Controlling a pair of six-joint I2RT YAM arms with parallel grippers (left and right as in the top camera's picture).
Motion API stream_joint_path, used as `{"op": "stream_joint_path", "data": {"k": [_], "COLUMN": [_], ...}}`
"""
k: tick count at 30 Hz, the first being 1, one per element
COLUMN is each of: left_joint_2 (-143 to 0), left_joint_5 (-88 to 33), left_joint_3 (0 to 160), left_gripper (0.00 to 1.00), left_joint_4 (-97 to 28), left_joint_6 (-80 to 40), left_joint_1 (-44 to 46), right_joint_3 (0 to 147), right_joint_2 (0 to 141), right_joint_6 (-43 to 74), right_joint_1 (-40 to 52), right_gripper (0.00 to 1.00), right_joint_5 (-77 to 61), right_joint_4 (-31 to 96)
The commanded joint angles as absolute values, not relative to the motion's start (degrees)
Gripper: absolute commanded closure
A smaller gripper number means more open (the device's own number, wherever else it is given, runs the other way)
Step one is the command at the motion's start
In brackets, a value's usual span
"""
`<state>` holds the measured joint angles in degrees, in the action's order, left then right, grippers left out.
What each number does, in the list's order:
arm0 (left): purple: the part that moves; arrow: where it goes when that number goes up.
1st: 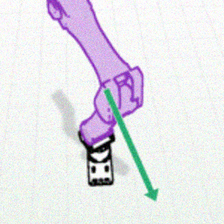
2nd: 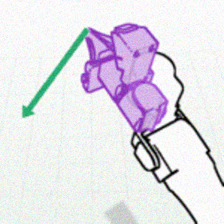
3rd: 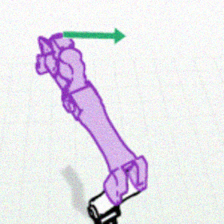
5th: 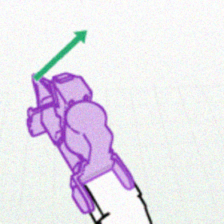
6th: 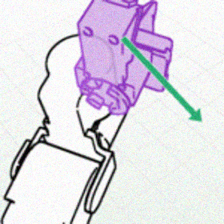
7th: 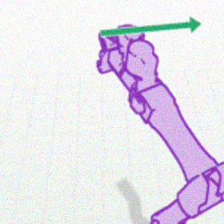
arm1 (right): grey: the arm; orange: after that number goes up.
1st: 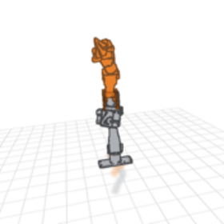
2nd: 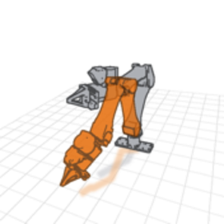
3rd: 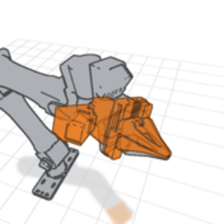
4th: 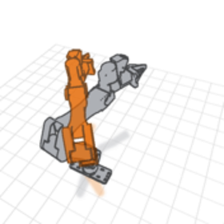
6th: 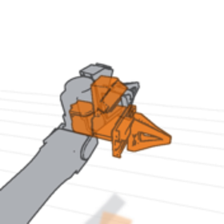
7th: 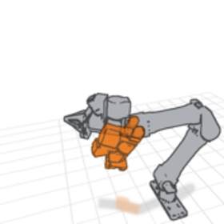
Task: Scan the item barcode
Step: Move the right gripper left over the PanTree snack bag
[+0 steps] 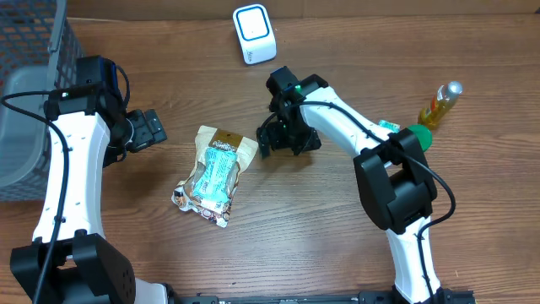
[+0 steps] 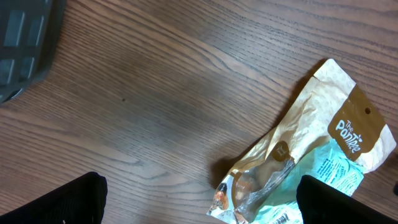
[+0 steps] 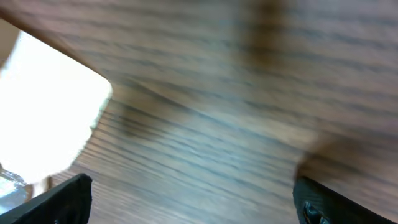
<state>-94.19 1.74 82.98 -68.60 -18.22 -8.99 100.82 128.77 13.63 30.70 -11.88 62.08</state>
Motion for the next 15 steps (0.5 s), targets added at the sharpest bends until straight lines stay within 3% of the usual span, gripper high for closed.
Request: {"op": "stream_joint_path", "data": {"k": [1,15], "left_joint_2": [-94.39,-94.39], "left_joint_5": [1.89,1.89], "left_joint_3": [83.24,83.24], "left_gripper": [0.00,0.01], "left_joint_4": [-68.55,-68.53], "left_joint_6": [-18.20,-18.20], "left_joint_1": [-8.97,-8.97], "right_joint_3": [100.42,100.42], "right_joint_2": [128.38,128.38], "right_joint_6": [14.17,14.17], "right_joint_1": [30.92,30.89], "right_gripper": [0.00,0.00], "right_joint_5": [-12.10,-12.10], "right_joint_4": [59.86,56.64]}}
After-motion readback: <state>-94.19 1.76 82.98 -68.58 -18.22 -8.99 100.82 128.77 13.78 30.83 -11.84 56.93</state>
